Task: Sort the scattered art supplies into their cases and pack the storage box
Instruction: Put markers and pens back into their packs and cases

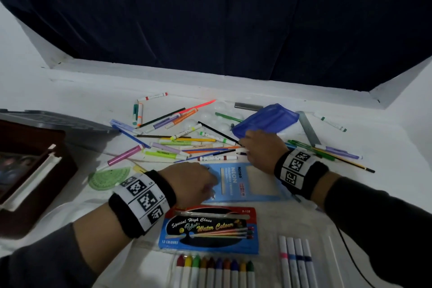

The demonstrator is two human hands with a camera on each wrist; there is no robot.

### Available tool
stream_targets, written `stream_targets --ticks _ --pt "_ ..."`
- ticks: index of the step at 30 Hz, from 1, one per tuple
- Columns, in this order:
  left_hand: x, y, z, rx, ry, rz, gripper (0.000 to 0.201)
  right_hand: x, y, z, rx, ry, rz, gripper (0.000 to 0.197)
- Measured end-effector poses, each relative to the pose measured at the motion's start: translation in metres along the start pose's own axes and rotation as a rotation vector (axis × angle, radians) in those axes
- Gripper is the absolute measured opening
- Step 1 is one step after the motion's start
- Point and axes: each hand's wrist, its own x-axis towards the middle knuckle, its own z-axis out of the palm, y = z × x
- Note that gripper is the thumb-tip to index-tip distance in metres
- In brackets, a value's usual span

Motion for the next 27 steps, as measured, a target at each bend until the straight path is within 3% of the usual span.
stream_targets --ticks 7,18,23,27 --pt "0.002 0.004 -0.005 -0.029 -0.001 -0.009 0.019 -0.004 -0.007 0.01 -0.117 -0.077 -0.014 0.023" --pt "-0.002 0.005 -0.006 -0.08 -0.033 -0.029 0.023 -0.012 -0.006 0.003 -0.151 -0.025 0.088 0.041" --pt "-0.016 0.013 -0.013 -0.19 0.181 -0.029 0.031 -0.029 -0.01 -0.018 -0.109 0.137 0.097 0.043" --pt "-0.036 0.031 -0.009 -0.3 0.365 0.002 0.027 -0.062 -0.013 -0.038 0.064 0.252 0.088 0.008"
